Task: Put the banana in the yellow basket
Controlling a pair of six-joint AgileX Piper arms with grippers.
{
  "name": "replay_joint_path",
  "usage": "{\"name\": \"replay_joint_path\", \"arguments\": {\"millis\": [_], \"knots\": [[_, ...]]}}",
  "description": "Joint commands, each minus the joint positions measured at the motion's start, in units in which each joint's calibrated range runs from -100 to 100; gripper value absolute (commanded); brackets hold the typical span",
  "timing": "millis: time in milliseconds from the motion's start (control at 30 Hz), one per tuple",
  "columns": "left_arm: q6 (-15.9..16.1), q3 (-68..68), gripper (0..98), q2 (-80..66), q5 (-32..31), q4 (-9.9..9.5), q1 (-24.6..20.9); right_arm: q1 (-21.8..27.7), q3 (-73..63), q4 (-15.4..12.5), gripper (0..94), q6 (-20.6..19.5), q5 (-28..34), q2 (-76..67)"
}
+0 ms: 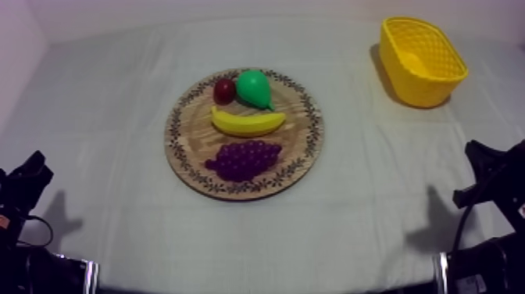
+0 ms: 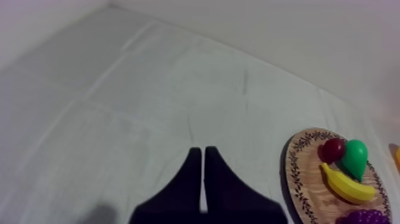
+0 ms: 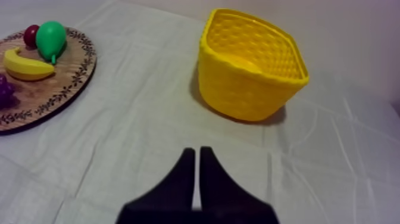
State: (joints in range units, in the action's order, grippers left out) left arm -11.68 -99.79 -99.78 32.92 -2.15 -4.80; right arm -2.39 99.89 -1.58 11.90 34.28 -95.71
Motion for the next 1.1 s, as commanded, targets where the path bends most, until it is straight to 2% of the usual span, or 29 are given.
{"name": "replay_joint_path", "arguments": {"millis": [0, 133, 433, 633, 833, 1067], "knots": [[0.0, 0.0, 0.1, 0.0, 0.0, -0.03, 0.0, 0.0, 0.0, 0.0, 0.4, -0.5, 0.0, 0.0], [0.0, 0.0, 0.1, 0.0, 0.0, -0.03, 0.0, -0.1, 0.0, -0.1, 0.4, -1.5, 0.0, 0.0], [0.0, 0.0, 0.1, 0.0, 0.0, -0.03, 0.0, -0.2, -1.1, -2.0, 0.4, 1.7, 0.5, 3.2], [0.0, 0.0, 0.1, 0.0, 0.0, -0.03, 0.0, -0.7, -9.1, -2.5, 0.5, 3.3, 1.9, 12.0], [0.0, 0.0, 0.1, 0.0, 0.0, -0.03, 0.0, -2.2, -22.8, -2.5, 0.6, 5.1, 8.2, 22.8], [0.0, 0.0, 0.1, 0.0, 0.0, -0.03, 0.0, -5.1, -39.3, -1.2, 0.6, 5.0, 16.5, 35.9]]}}
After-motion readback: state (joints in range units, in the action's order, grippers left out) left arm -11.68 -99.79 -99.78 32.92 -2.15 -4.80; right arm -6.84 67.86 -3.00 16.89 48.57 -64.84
